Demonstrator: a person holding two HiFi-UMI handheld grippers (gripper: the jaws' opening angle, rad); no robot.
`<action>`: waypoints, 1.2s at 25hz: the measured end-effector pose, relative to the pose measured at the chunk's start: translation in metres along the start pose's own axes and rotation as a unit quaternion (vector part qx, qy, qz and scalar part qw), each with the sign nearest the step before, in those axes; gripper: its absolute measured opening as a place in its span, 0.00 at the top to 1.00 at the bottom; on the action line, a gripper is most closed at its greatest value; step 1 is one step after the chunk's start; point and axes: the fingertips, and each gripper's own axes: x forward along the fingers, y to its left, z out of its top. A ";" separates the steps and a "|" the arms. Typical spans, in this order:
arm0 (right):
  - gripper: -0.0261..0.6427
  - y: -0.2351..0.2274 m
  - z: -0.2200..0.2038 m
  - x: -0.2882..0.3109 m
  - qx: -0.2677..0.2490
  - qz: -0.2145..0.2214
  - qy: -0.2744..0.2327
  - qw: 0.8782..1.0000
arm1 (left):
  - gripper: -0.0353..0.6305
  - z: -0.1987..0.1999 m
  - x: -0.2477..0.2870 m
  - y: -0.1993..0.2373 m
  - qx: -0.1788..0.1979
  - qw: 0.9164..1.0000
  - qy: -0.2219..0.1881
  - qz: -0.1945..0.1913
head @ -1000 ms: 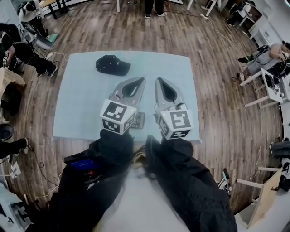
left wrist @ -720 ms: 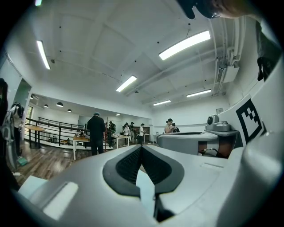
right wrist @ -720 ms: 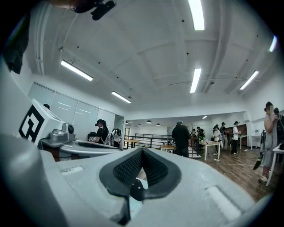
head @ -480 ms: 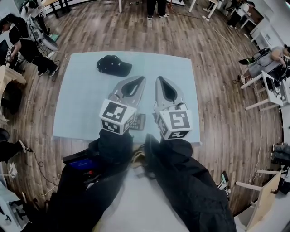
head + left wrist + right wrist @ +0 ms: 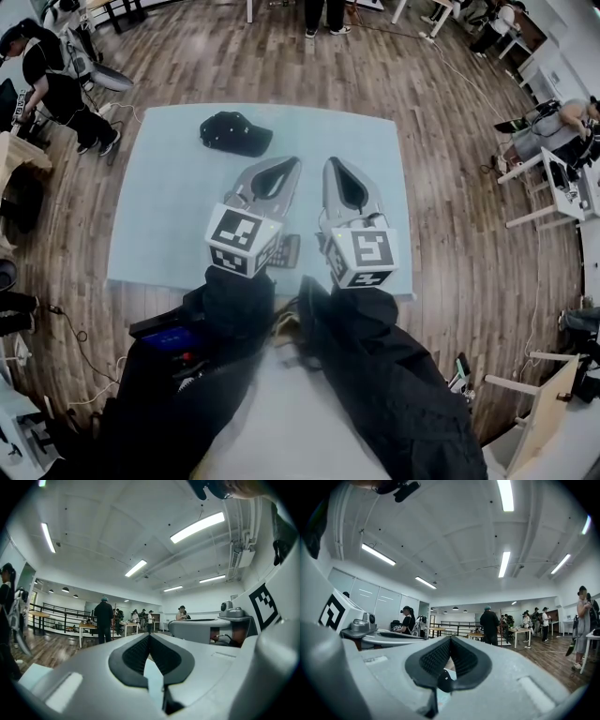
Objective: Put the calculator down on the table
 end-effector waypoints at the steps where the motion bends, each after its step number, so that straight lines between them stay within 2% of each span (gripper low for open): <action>1: 0.97 0.000 -0.001 0.000 0.001 -0.002 0.001 1.000 | 0.95 0.000 0.000 0.000 0.000 1.000 0.000 0.000; 30: 0.97 0.000 -0.012 -0.003 0.003 -0.007 0.013 1.000 | 0.95 -0.012 0.000 -0.004 -0.013 1.000 0.014 -0.007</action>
